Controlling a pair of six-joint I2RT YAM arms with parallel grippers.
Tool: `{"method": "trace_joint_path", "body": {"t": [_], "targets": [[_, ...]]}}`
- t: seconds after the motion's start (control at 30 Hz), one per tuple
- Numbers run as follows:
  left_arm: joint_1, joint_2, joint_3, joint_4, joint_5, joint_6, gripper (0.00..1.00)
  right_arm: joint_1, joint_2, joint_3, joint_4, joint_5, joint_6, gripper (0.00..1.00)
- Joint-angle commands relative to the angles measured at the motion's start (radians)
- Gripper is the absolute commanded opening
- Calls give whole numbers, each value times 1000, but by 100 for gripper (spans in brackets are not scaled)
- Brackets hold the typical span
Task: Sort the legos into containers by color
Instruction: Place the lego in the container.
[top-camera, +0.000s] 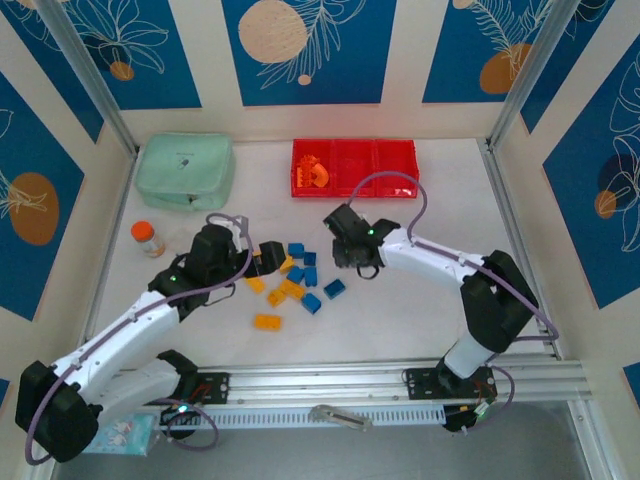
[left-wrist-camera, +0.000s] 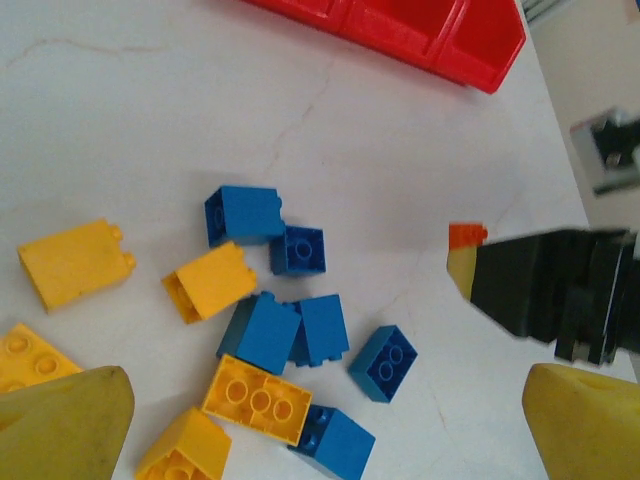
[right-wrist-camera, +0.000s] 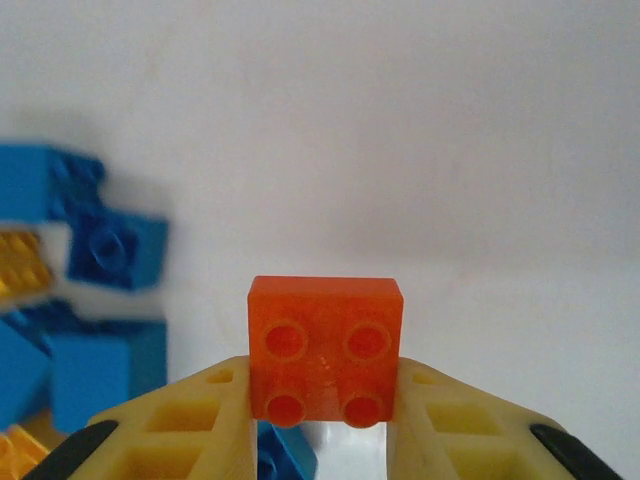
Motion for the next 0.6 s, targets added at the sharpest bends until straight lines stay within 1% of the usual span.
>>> {"method": "trace_joint_path", "body": {"t": [0.0, 0.13, 0.23, 0.3, 0.4, 0.5, 0.57], "targets": [[42, 43, 45, -9, 3, 41, 99, -38, 91, 107, 78, -24, -134, 31], [92, 99, 71, 21, 31, 37, 99, -73, 218, 252, 148, -47, -215, 32], [122, 141, 86, 43, 36, 40, 99, -110, 325, 381, 171, -86, -256, 32], [140, 166, 100, 50, 38, 36, 99, -129, 388, 465, 186, -88, -301, 32], [153, 192, 118, 65, 41, 50, 99, -151, 480, 595, 198, -106, -350, 32], [163, 214, 127, 63, 33, 58, 99, -169, 589, 749, 182, -89, -391, 32], [169, 221, 126, 65, 27, 63, 99, -184, 646, 832, 180, -100, -398, 32]]}}
